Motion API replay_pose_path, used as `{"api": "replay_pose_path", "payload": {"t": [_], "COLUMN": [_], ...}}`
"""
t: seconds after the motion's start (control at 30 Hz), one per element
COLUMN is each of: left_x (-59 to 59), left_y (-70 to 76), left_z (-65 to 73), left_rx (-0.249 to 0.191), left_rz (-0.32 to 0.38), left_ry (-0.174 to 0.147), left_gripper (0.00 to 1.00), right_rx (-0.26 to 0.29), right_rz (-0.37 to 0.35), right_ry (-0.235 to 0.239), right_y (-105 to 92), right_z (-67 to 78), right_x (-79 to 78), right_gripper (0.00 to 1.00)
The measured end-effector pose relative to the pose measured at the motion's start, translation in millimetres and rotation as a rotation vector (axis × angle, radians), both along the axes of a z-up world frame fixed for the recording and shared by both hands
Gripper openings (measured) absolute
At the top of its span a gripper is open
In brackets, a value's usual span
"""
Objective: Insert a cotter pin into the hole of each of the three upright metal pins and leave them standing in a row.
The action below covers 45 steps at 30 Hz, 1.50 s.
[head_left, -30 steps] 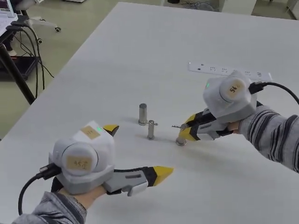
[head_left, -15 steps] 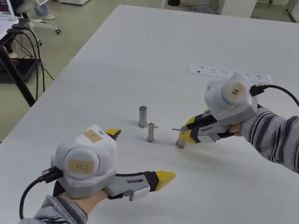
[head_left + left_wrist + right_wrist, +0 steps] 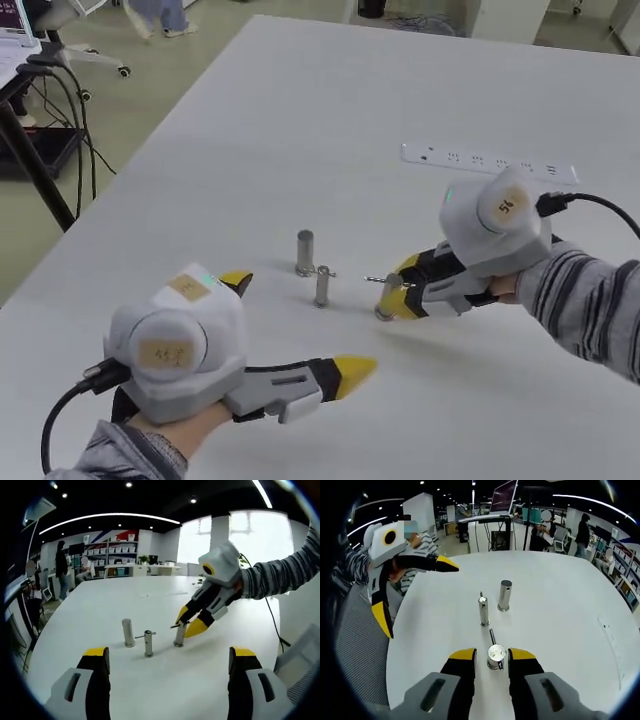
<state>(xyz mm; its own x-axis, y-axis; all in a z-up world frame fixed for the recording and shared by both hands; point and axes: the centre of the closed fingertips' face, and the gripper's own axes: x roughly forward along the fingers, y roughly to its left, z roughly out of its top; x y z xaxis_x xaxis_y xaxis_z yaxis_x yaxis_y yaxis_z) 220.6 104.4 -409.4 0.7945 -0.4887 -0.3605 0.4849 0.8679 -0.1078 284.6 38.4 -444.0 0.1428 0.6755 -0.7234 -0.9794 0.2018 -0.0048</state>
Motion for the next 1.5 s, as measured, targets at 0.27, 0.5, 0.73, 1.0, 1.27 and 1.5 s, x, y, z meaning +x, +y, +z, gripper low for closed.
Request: {"api": "replay_pose_path", "payload": {"t": [0.27,0.5,0.73,1.0,1.27,1.5], "left_x": [4.3,2.9,0.6,1.1,1.8,1.7], "left_y": [7.9,3.2,-1.3,-1.1,-0.9,-1.4], "left_z": [5.4,3.1,-1.1,-3.2,-5.9,-6.8], "left_rx": [-0.022,0.013,0.005,0.028,0.026,0.035], "left_rz": [0.046,0.026,0.010,0.008,0.009,0.004], "left_ry": [-0.016,-0.017,0.009,0.008,0.021,0.020], "left_gripper": [0.99,0.99,0.99,0.99,0.97,0.96], "right_rx": [0.185,0.196,0.198,0.166,0.122,0.111], "right_rz": [-0.076,-0.161,-0.215,-0.272,-0.284,-0.270], "right_ry": [0.037,0.072,0.097,0.133,0.155,0.139], "right_y": [36.8,62.1,85.8,104.0,109.7,108.9], "right_z": [40.3,36.4,31.7,11.8,-8.3,-12.1], "right_x": [5.3,21.1,34.4,47.4,56.1,56.9], "right_gripper": [0.29,0.27,0.23,0.22,0.16,0.11]}}
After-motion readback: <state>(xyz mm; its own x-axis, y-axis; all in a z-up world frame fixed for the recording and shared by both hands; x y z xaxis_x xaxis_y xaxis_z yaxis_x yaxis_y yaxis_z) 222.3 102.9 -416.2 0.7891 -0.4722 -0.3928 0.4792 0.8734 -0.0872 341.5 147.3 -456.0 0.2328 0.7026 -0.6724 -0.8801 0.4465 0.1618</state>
